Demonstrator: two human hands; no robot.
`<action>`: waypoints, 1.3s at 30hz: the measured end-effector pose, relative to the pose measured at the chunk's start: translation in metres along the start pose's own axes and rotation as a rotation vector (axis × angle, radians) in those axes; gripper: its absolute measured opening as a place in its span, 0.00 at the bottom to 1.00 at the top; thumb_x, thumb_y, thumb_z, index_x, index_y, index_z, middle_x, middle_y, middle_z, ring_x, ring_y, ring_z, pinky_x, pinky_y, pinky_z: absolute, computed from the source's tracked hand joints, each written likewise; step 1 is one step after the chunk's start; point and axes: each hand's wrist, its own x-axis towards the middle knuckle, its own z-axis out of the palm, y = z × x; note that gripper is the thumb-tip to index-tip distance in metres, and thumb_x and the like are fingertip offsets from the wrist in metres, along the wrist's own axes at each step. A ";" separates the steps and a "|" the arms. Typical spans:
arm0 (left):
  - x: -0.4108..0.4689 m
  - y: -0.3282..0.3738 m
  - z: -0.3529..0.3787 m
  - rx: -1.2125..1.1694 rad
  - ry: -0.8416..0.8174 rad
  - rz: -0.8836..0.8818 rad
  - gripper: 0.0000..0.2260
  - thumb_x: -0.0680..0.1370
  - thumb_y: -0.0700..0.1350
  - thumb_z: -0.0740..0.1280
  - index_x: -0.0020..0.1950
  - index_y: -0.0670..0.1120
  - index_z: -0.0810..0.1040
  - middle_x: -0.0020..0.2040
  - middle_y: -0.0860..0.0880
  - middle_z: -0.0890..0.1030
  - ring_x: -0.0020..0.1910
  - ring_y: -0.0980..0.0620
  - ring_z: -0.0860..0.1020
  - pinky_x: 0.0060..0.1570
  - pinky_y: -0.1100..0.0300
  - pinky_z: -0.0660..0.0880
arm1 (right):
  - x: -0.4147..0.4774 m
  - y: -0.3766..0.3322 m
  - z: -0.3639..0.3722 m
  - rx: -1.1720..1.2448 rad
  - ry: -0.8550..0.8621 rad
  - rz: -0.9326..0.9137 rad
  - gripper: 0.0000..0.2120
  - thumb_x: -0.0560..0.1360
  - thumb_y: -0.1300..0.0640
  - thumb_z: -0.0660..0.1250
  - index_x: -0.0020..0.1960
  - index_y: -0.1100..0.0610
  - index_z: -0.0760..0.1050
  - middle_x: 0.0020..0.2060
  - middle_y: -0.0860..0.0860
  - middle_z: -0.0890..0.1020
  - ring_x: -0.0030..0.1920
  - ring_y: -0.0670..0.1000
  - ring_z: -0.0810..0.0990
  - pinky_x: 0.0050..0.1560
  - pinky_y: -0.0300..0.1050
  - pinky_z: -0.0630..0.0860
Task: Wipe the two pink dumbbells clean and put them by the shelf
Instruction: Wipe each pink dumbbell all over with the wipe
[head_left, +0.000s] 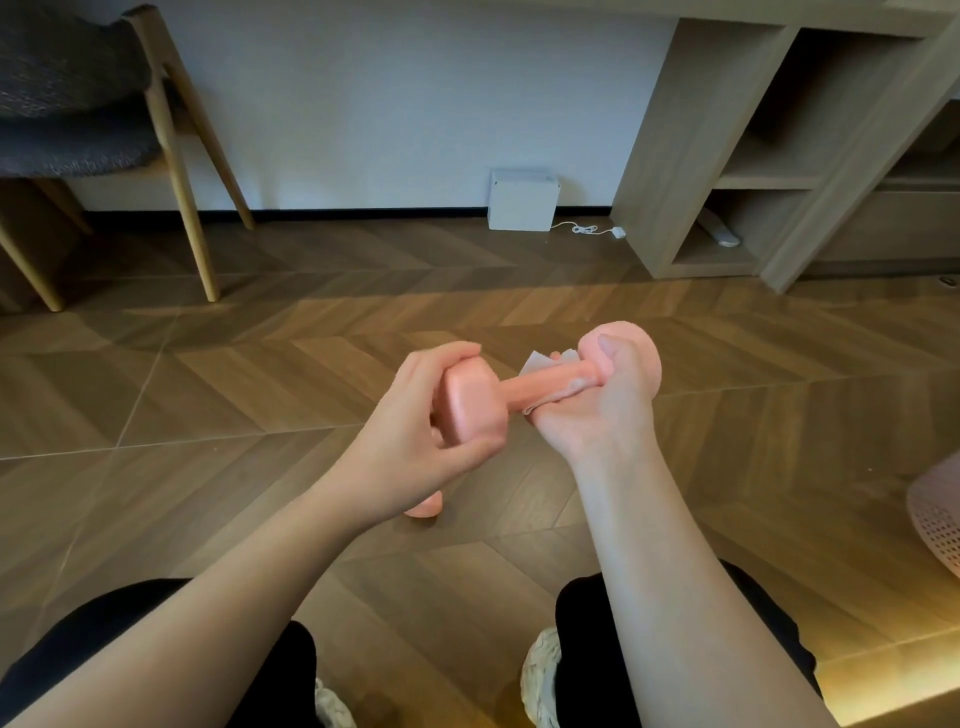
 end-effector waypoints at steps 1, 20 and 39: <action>0.000 -0.003 0.001 0.059 0.016 0.087 0.37 0.69 0.47 0.79 0.73 0.55 0.64 0.66 0.54 0.69 0.65 0.61 0.70 0.60 0.67 0.72 | 0.000 -0.001 0.001 0.002 -0.002 0.002 0.07 0.75 0.59 0.62 0.48 0.56 0.64 0.40 0.51 0.64 0.35 0.51 0.66 0.37 0.41 0.69; 0.007 -0.002 -0.010 -0.224 -0.164 -0.191 0.38 0.66 0.53 0.78 0.72 0.61 0.64 0.66 0.54 0.73 0.59 0.55 0.80 0.56 0.57 0.79 | -0.004 -0.003 0.004 -0.001 0.089 0.020 0.16 0.73 0.61 0.66 0.59 0.56 0.68 0.48 0.55 0.71 0.49 0.56 0.74 0.62 0.53 0.70; 0.010 0.005 -0.012 -0.337 -0.147 -0.406 0.36 0.66 0.58 0.77 0.71 0.60 0.65 0.65 0.53 0.74 0.50 0.52 0.83 0.52 0.52 0.81 | -0.005 0.005 0.004 0.007 0.030 0.106 0.08 0.74 0.61 0.63 0.50 0.56 0.65 0.41 0.53 0.67 0.37 0.52 0.70 0.46 0.43 0.69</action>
